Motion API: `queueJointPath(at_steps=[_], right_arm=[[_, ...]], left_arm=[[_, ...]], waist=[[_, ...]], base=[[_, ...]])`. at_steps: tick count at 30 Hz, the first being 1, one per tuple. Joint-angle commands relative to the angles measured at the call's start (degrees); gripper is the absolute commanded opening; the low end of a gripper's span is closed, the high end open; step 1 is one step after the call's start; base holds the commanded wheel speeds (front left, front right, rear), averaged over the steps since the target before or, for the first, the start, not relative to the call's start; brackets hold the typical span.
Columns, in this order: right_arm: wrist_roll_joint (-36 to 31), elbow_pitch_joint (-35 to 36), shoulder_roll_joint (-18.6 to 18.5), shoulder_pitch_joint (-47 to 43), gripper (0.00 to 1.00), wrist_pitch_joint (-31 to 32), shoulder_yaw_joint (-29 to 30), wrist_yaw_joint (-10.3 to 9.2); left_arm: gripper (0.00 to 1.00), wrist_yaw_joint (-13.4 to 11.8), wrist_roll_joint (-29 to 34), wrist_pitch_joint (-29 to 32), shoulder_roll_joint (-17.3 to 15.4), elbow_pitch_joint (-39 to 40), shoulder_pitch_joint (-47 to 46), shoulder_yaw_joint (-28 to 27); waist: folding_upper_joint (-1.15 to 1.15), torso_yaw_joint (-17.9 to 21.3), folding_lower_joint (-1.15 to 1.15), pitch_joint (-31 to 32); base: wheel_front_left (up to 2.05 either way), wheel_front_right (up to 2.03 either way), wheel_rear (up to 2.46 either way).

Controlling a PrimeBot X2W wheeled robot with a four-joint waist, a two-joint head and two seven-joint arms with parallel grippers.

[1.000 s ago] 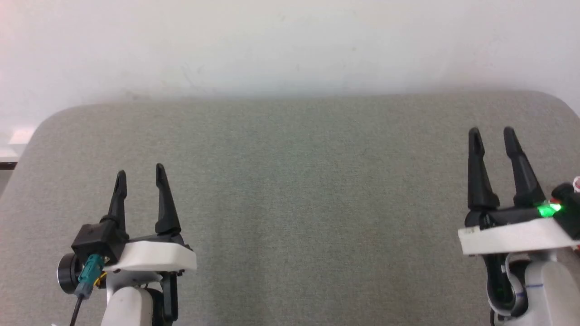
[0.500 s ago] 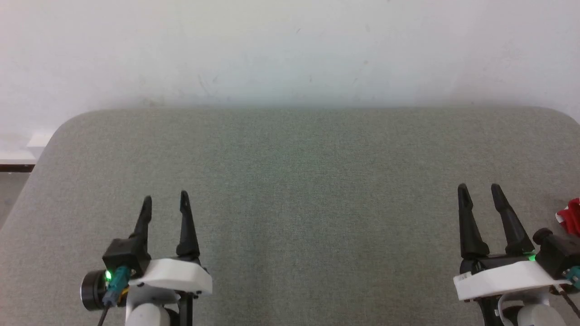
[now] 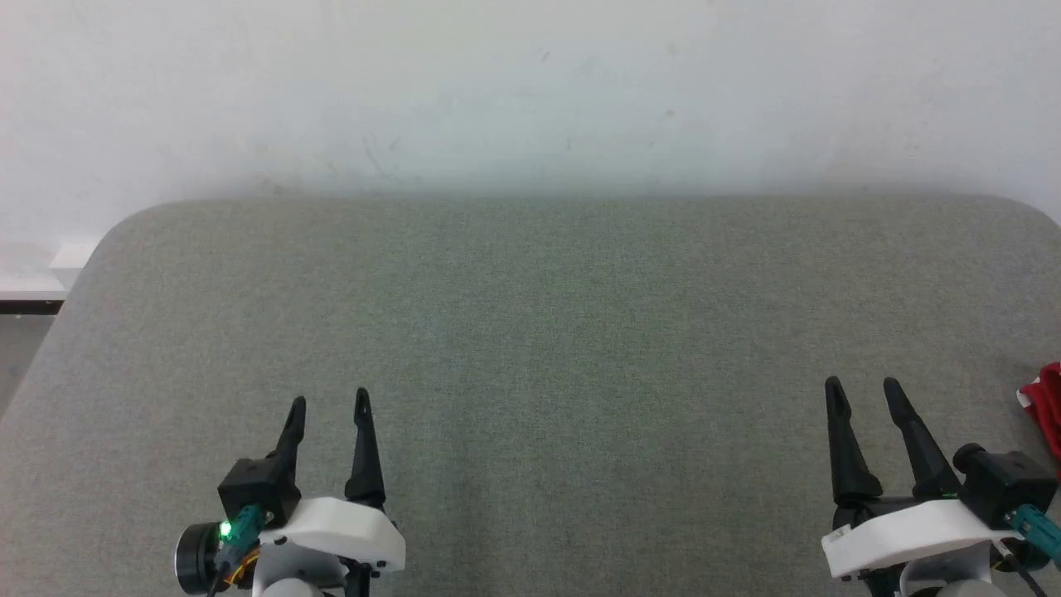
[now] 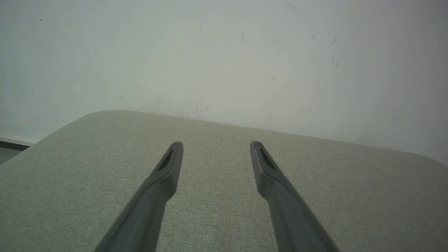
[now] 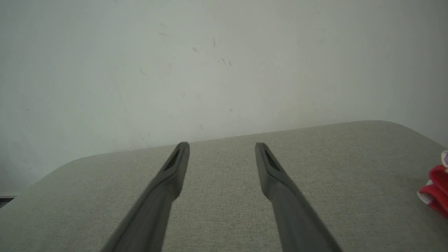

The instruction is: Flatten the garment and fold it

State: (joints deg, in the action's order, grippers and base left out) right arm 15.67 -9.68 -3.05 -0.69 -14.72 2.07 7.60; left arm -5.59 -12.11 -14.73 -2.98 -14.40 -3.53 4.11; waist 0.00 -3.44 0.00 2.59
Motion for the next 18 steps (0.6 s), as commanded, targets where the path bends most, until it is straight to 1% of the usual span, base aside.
queueJointPath(at_steps=[1,12,13,18], right_arm=[[-0.14,-0.19,0.17,-0.34,1.0,-0.28,0.07,-0.11],[0.38,-0.65,0.17,-0.12,1.0,-0.28,0.13,-0.11],[0.11,-0.49,0.01,0.01,0.0,-0.01,-0.02,0.0],[0.06,-0.47,-0.04,0.02,0.0,0.09,-0.17,0.01]], left_arm=[[1.0,0.17,-0.41,-0.27,0.1,-0.44,0.49,0.15],[1.0,-0.08,-1.82,-0.27,0.1,-2.56,0.04,0.55],[0.0,-0.01,-1.67,0.0,0.02,-2.43,-0.02,0.5],[0.0,0.0,-1.7,0.11,0.01,-2.42,-0.02,0.48]], waist=[[0.0,0.05,0.0,0.0],[0.0,0.33,0.0,-0.09],[0.0,0.34,0.0,-0.09],[0.0,0.36,0.0,-0.13]], base=[[0.0,0.0,0.0],[0.0,0.0,0.0],[0.0,0.0,0.0],[0.0,0.0,0.0]])
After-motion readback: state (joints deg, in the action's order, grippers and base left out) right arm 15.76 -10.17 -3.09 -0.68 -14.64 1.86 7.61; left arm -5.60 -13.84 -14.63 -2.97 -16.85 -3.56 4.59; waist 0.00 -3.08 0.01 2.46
